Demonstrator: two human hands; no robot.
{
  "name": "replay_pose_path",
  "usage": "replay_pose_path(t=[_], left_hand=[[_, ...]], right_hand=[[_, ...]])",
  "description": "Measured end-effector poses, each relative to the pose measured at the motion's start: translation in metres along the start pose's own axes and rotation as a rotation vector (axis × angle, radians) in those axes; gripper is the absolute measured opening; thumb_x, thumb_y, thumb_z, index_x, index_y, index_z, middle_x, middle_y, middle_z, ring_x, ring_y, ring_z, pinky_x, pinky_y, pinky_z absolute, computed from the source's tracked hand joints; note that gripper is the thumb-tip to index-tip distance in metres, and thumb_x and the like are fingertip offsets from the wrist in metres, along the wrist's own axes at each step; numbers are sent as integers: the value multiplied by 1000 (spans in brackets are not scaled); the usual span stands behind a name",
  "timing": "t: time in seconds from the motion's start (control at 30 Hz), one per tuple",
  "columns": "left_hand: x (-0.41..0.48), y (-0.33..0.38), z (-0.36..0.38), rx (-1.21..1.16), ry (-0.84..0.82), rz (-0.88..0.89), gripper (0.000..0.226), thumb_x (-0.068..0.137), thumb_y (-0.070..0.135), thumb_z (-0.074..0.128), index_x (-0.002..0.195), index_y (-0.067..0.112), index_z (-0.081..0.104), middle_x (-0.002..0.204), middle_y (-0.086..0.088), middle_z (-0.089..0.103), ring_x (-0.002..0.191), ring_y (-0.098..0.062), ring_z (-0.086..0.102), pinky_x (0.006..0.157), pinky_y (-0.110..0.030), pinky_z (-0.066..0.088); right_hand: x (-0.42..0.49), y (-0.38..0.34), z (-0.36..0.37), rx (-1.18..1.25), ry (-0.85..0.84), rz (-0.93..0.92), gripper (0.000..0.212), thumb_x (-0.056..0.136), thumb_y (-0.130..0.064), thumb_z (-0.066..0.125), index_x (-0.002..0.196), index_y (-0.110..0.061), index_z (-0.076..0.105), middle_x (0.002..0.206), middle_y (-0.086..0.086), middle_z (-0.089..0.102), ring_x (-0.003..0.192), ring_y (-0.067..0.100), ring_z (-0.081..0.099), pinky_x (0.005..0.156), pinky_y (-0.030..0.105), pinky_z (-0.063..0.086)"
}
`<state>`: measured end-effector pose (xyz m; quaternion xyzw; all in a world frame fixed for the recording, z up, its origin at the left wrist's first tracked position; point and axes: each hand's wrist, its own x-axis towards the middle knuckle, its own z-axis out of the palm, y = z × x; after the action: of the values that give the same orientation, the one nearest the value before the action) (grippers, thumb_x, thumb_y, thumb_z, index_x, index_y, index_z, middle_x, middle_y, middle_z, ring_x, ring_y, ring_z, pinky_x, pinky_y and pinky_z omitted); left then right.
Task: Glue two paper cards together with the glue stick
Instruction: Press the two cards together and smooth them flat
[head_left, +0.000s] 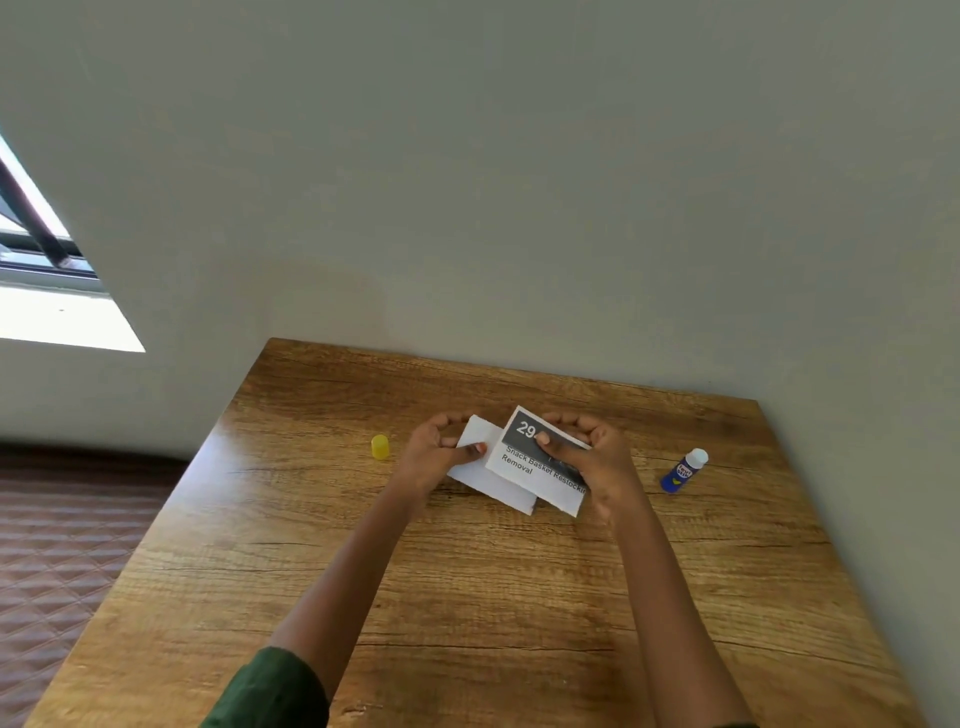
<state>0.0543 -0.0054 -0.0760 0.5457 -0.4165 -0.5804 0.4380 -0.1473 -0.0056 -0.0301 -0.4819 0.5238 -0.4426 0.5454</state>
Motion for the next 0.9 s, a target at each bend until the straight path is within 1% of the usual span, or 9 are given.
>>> replay_pose_path(t=[0.1, 0.2, 0.3, 0.47, 0.53, 0.6, 0.67, 0.77, 0.9], left_hand=[[-3, 7, 3, 26, -15, 18, 27, 81, 8, 67, 105, 19, 62, 91, -4, 73, 86, -19, 67, 66, -28, 50], [-6, 14, 7, 50, 11, 29, 18, 85, 7, 62, 99, 17, 65, 78, 2, 73, 70, -10, 66, 59, -26, 52], [-7, 21, 9, 36, 63, 87, 20, 83, 1, 62, 88, 21, 65, 69, 5, 72, 62, -6, 67, 55, -24, 50], [-10, 30, 9, -2, 80, 153, 29, 79, 3, 68, 104, 17, 64, 90, 0, 74, 75, -9, 70, 56, -21, 51], [-10, 31, 11, -24, 57, 156, 31, 79, 5, 69, 105, 19, 63, 93, -2, 74, 81, -14, 70, 62, -28, 54], [-11, 31, 14, -61, 43, 143, 29, 82, 6, 64, 108, 20, 62, 92, -7, 74, 81, -18, 70, 66, -34, 55], [-12, 32, 18, -118, 33, 129, 28, 86, 5, 59, 112, 15, 61, 90, -11, 73, 75, -16, 69, 63, -31, 55], [-16, 35, 23, -255, -27, 106, 22, 89, 8, 56, 109, 13, 62, 92, -4, 71, 70, -10, 66, 55, -24, 53], [-17, 35, 23, -290, -76, 98, 21, 91, 5, 51, 101, 17, 65, 89, -2, 70, 73, -12, 65, 57, -23, 53]], right_hand=[[5, -8, 7, -66, -53, 6, 17, 72, -11, 78, 88, -15, 71, 82, -3, 75, 72, 11, 71, 56, 23, 55], [7, -10, 15, -85, -57, -21, 13, 75, -12, 76, 86, -13, 72, 83, 3, 74, 73, 13, 70, 58, 23, 54], [5, -6, 22, -42, -48, -9, 10, 78, -14, 74, 87, -12, 70, 83, 5, 74, 72, 13, 69, 56, 23, 53], [-4, 4, 23, 67, 31, 9, 20, 80, -14, 71, 97, -5, 66, 89, 7, 75, 78, 16, 71, 61, 28, 55], [-6, 6, 23, 89, 51, 5, 23, 81, -14, 69, 99, -2, 64, 91, 10, 75, 79, 19, 71, 61, 28, 55], [-8, 8, 23, 102, 56, 4, 24, 82, -14, 68, 100, 0, 62, 92, 11, 74, 80, 20, 72, 60, 28, 56], [-9, 8, 24, 103, 68, 2, 23, 83, -14, 68, 100, 0, 61, 93, 12, 74, 82, 22, 72, 63, 30, 56], [-9, 8, 22, 124, 98, -5, 17, 82, -14, 67, 96, -6, 62, 92, 9, 75, 80, 19, 71, 65, 30, 55], [-11, 3, 18, 111, 91, -12, 20, 82, -16, 68, 99, -7, 61, 90, 5, 75, 79, 17, 72, 64, 31, 56]])
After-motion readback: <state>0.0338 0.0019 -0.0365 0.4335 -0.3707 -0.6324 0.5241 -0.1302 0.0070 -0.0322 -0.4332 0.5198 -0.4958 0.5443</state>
